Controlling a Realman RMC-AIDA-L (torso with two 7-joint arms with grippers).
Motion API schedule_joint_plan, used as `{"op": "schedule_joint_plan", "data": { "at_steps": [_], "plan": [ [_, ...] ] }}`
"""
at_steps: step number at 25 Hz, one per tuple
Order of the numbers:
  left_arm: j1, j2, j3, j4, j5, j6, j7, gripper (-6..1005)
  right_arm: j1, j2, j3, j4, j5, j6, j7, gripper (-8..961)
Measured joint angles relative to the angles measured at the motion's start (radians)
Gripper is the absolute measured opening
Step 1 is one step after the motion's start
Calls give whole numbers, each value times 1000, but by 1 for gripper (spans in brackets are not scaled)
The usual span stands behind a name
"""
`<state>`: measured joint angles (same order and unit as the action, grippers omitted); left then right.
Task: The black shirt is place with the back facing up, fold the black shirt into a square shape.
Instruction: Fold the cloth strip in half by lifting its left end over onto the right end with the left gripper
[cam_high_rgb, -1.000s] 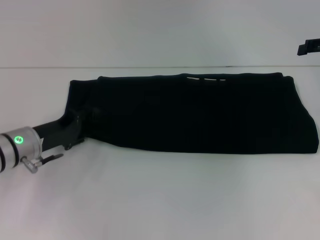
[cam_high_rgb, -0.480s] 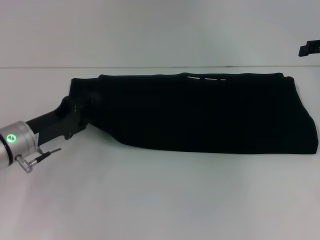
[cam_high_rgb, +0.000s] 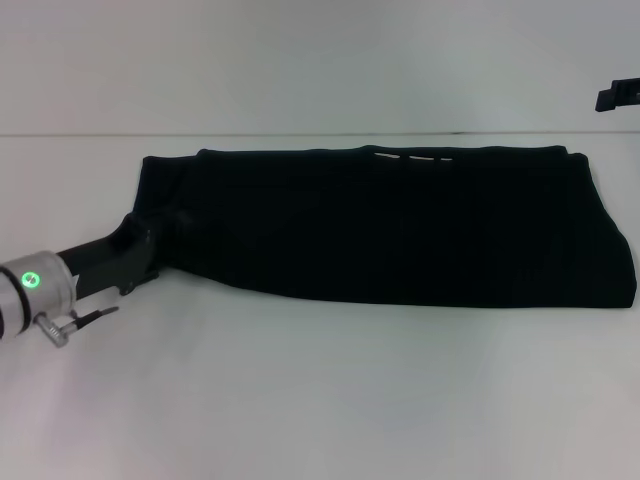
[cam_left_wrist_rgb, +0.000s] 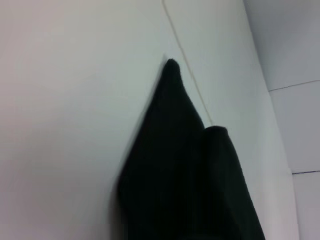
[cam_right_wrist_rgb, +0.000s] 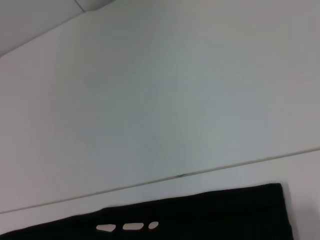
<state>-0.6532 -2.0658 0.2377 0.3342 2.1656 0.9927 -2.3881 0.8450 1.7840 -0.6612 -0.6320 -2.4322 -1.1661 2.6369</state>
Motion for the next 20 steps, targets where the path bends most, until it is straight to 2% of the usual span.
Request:
{"op": "schedule_joint_plan", "data": {
  "at_steps": [8, 16, 20],
  "plan": [
    [-31, -4, 1, -17, 1, -48, 0, 556, 0, 0, 1, 0, 0, -1, 0, 940],
    [-27, 6, 66, -4, 10, -24, -7, 514, 1, 0, 2, -1, 1, 0, 0, 940],
    [-27, 6, 87, 0, 11, -21, 2, 311, 3, 0, 2, -1, 1, -1, 0, 941]
  ]
}}
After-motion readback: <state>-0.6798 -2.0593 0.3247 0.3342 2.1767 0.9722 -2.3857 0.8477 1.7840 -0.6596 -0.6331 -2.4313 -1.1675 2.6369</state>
